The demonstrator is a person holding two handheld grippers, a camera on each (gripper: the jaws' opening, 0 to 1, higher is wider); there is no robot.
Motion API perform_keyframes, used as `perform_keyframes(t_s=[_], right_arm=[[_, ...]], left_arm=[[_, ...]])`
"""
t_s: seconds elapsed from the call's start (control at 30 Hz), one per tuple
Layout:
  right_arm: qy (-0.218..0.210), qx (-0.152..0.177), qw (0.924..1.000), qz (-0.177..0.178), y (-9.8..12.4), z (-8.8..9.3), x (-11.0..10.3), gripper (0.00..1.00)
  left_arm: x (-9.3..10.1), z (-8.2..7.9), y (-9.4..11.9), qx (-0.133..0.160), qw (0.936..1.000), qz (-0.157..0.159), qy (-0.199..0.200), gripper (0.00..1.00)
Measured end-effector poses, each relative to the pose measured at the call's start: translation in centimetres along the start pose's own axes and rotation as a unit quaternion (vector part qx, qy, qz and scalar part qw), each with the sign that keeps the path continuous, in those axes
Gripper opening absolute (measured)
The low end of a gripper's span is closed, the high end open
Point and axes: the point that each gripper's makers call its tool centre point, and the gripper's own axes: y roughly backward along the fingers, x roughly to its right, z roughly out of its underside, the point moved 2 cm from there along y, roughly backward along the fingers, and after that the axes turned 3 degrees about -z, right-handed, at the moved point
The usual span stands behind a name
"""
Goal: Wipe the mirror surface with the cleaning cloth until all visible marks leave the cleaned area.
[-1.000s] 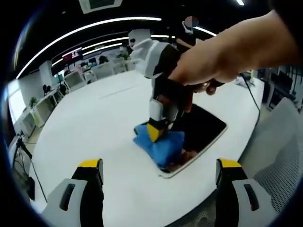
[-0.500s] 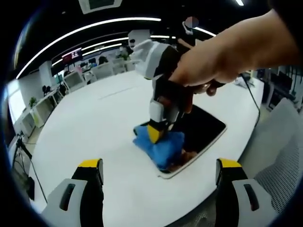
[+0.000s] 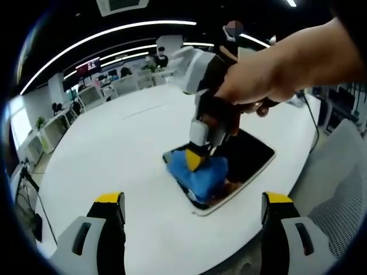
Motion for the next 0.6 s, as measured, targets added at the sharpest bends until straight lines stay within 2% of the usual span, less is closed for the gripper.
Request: perform_keyframes(t_s=[0.6], right_arm=[[-0.01, 0.007, 0.9999, -0.003, 0.8, 0.6, 1.8, 0.02]], left_arm=[[-0.3, 0.1, 0.0, -0.001, 1.0, -0.003, 0.0, 0.99]])
